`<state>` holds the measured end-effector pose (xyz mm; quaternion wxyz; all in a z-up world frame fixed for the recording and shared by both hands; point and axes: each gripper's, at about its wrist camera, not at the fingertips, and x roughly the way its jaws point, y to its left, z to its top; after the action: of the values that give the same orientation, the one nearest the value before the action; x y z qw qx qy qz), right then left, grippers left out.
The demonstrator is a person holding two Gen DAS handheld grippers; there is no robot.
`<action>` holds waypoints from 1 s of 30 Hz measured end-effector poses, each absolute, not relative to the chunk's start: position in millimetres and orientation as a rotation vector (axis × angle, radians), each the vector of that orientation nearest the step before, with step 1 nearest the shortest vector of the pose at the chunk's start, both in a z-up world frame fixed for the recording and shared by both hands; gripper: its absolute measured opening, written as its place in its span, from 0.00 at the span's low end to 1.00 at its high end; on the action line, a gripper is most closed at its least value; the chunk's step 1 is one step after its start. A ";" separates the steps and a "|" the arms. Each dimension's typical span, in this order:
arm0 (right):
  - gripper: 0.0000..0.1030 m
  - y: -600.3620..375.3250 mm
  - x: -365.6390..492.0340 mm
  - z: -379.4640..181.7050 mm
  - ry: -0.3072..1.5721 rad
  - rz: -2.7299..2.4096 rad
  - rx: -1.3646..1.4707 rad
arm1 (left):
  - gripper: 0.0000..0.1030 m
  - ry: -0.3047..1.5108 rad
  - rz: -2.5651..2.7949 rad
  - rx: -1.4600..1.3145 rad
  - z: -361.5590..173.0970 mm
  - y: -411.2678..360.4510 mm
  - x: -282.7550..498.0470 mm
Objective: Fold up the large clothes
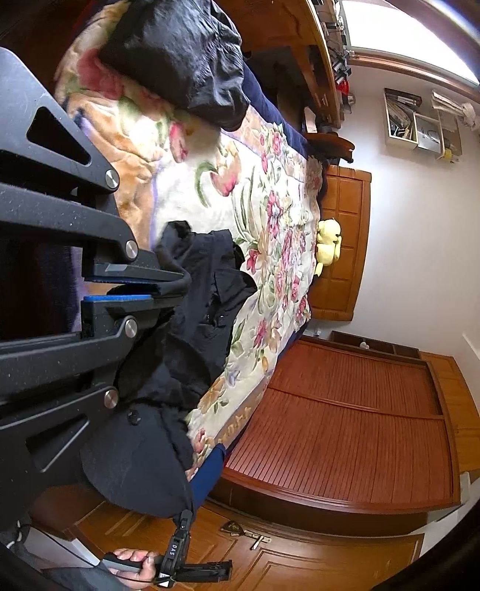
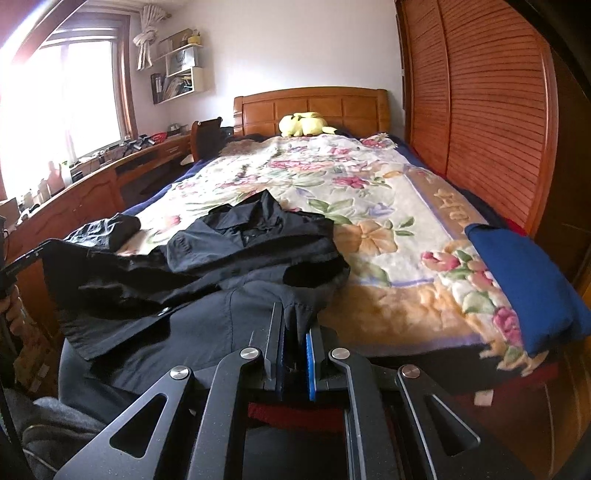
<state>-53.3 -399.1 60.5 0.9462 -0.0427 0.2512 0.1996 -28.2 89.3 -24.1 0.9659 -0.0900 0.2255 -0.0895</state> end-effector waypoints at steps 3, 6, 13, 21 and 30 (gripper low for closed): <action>0.08 -387.7 -25.0 67.5 0.484 0.408 -0.116 | 0.04 0.448 -0.171 -0.159 -17.4 92.9 1.6; 0.08 -377.3 12.2 71.8 0.458 0.408 -0.126 | 0.04 0.435 -0.161 -0.143 -12.1 96.9 38.0; 0.08 -347.6 125.5 49.0 0.440 0.420 -0.121 | 0.04 0.451 -0.108 -0.132 -26.2 110.7 134.7; 0.08 -306.6 256.1 15.5 0.502 0.420 -0.157 | 0.04 0.573 -0.078 -0.104 -51.0 124.3 247.2; 0.08 -256.6 369.5 14.9 0.479 0.365 -0.270 | 0.04 0.615 0.001 -0.005 -59.6 131.0 350.3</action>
<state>369.5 -256.6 14.9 0.9460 -0.1326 0.2352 0.1792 350.3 131.0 -59.6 0.9532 -0.0027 0.3025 0.0006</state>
